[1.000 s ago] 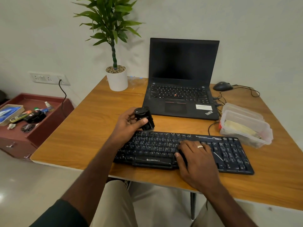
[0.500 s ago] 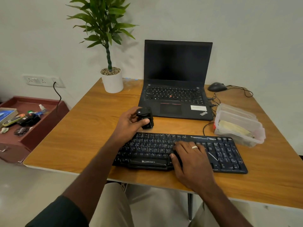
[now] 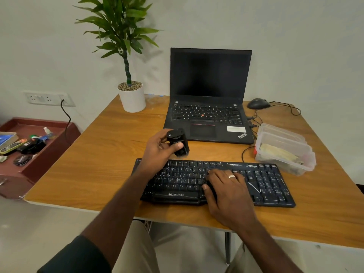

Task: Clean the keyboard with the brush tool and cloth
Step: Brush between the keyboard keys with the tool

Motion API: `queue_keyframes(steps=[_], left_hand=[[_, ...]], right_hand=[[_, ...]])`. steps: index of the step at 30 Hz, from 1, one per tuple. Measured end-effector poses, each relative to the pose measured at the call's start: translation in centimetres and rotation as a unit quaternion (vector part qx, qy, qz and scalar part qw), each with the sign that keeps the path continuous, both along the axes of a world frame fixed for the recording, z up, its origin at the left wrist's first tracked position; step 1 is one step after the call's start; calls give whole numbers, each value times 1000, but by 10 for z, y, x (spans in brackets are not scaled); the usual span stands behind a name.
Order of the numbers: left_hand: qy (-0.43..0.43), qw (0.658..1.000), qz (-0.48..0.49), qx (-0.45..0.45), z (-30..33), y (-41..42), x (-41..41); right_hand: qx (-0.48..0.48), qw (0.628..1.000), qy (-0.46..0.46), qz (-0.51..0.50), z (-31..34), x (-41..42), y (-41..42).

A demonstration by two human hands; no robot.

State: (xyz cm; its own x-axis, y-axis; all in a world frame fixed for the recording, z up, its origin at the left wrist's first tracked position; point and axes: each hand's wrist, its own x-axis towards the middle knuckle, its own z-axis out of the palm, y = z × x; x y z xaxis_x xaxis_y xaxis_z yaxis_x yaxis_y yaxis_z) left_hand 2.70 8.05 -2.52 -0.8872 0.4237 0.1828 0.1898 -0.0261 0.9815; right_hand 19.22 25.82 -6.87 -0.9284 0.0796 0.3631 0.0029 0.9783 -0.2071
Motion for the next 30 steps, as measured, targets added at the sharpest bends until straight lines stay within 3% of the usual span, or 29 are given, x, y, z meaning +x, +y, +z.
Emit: queue_keyframes(steps=[3,11,21,26,30], left_hand=[[-20,999,16,30,3,-8,1],[18,999,-50,-9,-2,10,10],[24,1000,6,19,0,10,-1],[41,997,-56,-37,1,14,6],[51,997,-45,-42,-1,29,7]], right_hand=[[2,1000,3,0,0,1,-1],[-3,1000,5,-2,-1,0,0],[-3,1000,4,-5,-3,-1,0],[6,1000,10,-7,-4,-1,2],[9,1000,10,-6,-3,-1,0]])
